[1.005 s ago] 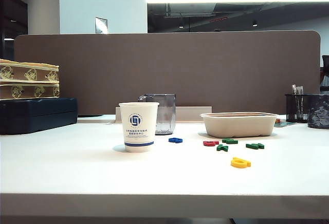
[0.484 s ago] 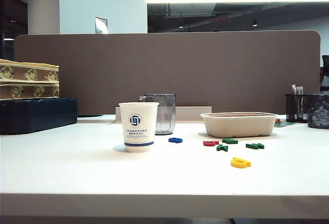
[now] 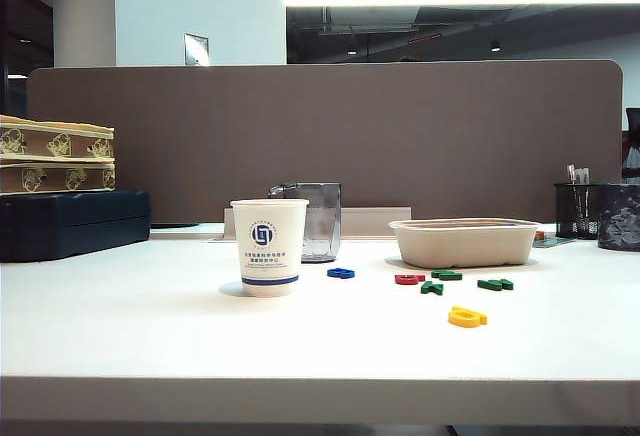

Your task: Pick up the letter "c" and put it in the paper cup.

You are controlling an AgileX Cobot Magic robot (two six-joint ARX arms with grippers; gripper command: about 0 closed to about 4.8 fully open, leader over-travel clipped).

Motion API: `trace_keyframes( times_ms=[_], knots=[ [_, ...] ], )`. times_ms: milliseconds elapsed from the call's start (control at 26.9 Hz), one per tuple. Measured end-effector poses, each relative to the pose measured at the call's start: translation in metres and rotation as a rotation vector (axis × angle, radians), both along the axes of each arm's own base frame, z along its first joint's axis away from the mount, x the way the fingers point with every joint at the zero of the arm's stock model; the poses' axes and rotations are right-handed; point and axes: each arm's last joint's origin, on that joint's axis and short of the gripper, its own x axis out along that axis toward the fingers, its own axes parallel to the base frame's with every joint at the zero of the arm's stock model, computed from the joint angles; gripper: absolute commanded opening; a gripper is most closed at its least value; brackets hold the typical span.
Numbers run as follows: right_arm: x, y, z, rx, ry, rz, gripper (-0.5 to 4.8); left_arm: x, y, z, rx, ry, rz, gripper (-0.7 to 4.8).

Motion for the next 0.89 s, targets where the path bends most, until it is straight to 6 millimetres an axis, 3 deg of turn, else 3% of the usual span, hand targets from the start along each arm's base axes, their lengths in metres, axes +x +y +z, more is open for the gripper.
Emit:
trace_keyframes(
  times_ms=[261,893],
  knots=[
    [-0.006,-0.013,0.012,0.067,-0.135,-0.093,0.0,0.0,0.0,0.0,0.0,0.0,0.0,-0.05],
    [-0.007,-0.031,0.013,0.067,-0.167,-0.28,0.0,0.0,0.0,0.0,0.0,0.0,0.0,-0.05]
  ],
)
